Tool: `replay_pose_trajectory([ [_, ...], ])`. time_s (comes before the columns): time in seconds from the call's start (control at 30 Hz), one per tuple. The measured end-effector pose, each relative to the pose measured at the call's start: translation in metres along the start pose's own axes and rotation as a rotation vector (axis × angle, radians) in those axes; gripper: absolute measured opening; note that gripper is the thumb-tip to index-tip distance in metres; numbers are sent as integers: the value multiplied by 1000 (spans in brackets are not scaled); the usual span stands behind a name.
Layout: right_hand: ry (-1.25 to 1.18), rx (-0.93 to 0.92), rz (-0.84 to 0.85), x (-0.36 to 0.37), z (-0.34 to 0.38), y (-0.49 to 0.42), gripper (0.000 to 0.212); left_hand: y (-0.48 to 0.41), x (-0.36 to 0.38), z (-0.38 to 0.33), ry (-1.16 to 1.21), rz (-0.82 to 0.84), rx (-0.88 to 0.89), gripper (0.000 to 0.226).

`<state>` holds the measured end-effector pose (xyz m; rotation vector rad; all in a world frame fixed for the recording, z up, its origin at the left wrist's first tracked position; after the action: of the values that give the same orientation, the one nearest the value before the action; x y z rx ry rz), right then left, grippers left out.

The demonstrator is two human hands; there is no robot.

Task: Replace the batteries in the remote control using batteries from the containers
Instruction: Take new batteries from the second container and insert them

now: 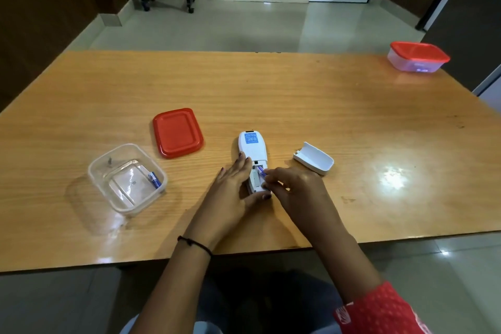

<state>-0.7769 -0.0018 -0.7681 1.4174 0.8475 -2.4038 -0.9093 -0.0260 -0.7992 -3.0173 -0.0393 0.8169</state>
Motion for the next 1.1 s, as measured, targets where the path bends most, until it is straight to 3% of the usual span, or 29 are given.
replay_pose_trajectory([
  [0.2,-20,40,60,9,5,-5,9,0,0,4,-1,-5,30,77],
  [0.47,-178,441,83,17,-2,-14,2,-1,0,5,-10,-27,19,76],
  [0.53,-272,539,140,22,-5,-18,11,-1,0,4,-18,-26,8,75],
  [0.67,-334,557,161,27,-3,-19,18,0,1,4,-22,-24,4,72],
  [0.8,-465,590,205,23,-9,-14,9,2,-1,3,-7,-57,-7,76],
  [0.9,-504,601,118,10,-10,-17,13,9,-8,-5,50,-73,3,75],
  [1.0,-545,553,11,-1,6,-23,9,25,-38,-17,154,-293,86,58],
  [1.1,-518,360,15,-1,49,-36,10,51,-81,-9,44,-728,130,42],
])
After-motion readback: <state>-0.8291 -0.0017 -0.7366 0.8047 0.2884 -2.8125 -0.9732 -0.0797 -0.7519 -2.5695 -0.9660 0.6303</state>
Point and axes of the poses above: each hand's wrist, its own y-axis away from the middle knuckle, its own x-axis out of the palm, z = x × y, the point moved 4 cm from there along -y, towards the middle knuckle, and after that the axes turned 14 degrees about y, right-handed, at the moved point
